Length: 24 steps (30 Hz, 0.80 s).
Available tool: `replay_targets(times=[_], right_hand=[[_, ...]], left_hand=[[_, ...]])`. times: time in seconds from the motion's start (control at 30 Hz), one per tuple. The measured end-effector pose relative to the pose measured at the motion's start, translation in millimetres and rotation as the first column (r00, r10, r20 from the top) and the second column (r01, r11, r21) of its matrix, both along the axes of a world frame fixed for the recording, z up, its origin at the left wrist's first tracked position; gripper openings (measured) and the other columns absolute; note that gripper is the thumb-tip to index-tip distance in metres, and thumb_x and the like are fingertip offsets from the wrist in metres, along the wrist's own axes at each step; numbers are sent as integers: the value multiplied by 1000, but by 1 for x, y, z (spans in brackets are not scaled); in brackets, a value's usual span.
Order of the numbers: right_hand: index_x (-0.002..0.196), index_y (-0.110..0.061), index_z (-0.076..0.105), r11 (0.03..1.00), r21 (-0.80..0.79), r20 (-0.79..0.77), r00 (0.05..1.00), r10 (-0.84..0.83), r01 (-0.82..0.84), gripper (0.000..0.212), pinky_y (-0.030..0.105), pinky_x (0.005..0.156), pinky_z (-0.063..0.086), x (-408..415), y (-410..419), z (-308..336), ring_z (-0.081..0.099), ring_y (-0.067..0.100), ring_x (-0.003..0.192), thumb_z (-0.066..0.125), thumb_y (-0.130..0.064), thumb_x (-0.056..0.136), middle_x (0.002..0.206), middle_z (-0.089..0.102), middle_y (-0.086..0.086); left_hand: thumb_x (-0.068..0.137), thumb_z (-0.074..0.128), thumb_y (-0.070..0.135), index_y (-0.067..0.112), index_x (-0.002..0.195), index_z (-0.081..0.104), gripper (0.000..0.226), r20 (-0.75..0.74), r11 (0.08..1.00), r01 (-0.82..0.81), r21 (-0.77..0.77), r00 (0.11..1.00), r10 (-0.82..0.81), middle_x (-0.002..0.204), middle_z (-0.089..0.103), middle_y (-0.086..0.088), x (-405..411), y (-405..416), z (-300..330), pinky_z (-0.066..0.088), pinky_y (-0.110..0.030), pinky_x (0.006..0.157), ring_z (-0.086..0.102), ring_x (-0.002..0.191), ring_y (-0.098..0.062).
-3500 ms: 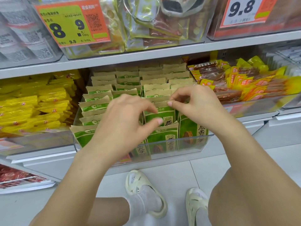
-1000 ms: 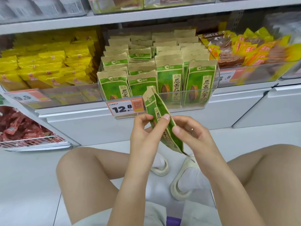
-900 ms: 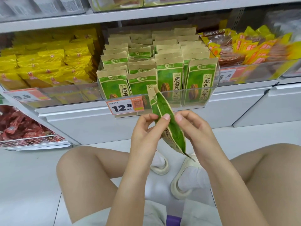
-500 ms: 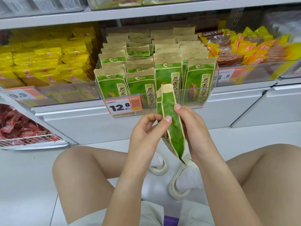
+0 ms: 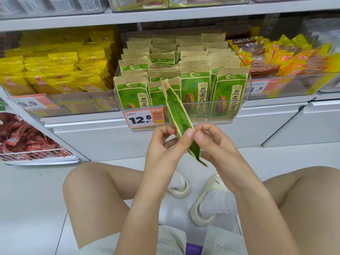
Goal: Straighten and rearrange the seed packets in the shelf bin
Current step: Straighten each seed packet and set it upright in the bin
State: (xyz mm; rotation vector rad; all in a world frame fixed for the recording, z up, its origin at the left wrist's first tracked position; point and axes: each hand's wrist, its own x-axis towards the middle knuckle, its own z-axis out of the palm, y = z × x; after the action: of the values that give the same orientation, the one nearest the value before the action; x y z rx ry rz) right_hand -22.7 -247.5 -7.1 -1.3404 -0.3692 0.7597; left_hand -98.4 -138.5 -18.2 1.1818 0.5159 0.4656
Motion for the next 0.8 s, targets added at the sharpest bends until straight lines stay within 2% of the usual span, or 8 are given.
replay_targets(times=[0.1, 0.17, 0.3, 0.37, 0.53, 0.63, 0.73, 0.8], right_hand=[[98, -10, 51, 997, 40, -12, 998, 63, -63, 36, 13, 71, 49, -6, -5, -6, 67, 3, 75, 72, -21, 70, 86, 68, -12], [95, -10, 50, 997, 28, 16, 997, 70, -70, 31, 15, 75, 50, -7, -8, -7, 66, 3, 75, 68, -18, 72, 78, 67, -16], [88, -12, 52, 998, 34, 54, 997, 54, -56, 19, 10, 68, 45, -7, -11, -3, 58, 4, 67, 65, -20, 76, 71, 63, -14], [85, -13, 54, 998, 31, 64, 997, 47, -49, 14, 8, 65, 42, -7, -11, -3, 56, 0, 62, 63, -21, 78, 69, 61, -14], [85, -10, 56, 999, 40, 106, 994, 8, -12, 16, 7, 63, 42, -6, -10, -4, 56, -2, 59, 64, -21, 77, 66, 61, -17], [84, -11, 58, 994, 63, 142, 984, -102, 94, 19, 14, 69, 47, -7, -4, -8, 66, 6, 75, 70, -17, 71, 84, 70, -10], [86, -29, 57, 965, -93, 475, 863, -174, 246, 31, 22, 85, 48, -10, 2, -18, 64, 9, 97, 78, -29, 63, 109, 66, -16], [91, -35, 56, 953, -131, 578, 802, -151, 273, 38, 23, 90, 47, -12, 3, -19, 61, 7, 102, 77, -43, 61, 117, 62, -20]], left_hand=[[65, 81, 43, 8, 101, 54, 57, 3, 999, -48, -7, 999, 48, 96, 72, -1, 0, 2, 3, 54, -42, 93, 70, 89, -18], [63, 79, 47, 8, 101, 54, 60, 1, 999, -45, -5, 999, 45, 93, 72, 0, -1, 2, 5, 52, -41, 91, 69, 87, -17], [69, 79, 45, 8, 100, 57, 53, 10, 1000, -1, -9, 1000, 2, 83, 72, 6, -3, 0, 6, 51, -43, 97, 68, 83, -12], [72, 71, 43, 8, 100, 57, 47, 12, 1000, 15, -18, 1000, -14, 82, 72, 6, -2, 1, 7, 50, -43, 98, 67, 81, -11], [81, 71, 43, 4, 105, 58, 48, -6, 998, 21, -55, 1000, -21, 100, 70, -10, -1, 1, 10, 55, -36, 90, 67, 92, -17], [77, 63, 38, -1, 111, 56, 52, 4, 997, 30, -76, 1000, -29, 107, 72, -16, 0, -2, 14, 56, -32, 85, 69, 91, -17], [80, 65, 32, 8, 119, 57, 47, 4, 1000, -3, -28, 1000, 3, 107, 74, -9, 3, -4, 15, 58, -40, 87, 71, 99, -21], [86, 63, 27, 12, 119, 59, 37, 24, 998, -48, 28, 999, 47, 110, 74, -7, 3, -2, 13, 57, -43, 88, 70, 102, -25]])
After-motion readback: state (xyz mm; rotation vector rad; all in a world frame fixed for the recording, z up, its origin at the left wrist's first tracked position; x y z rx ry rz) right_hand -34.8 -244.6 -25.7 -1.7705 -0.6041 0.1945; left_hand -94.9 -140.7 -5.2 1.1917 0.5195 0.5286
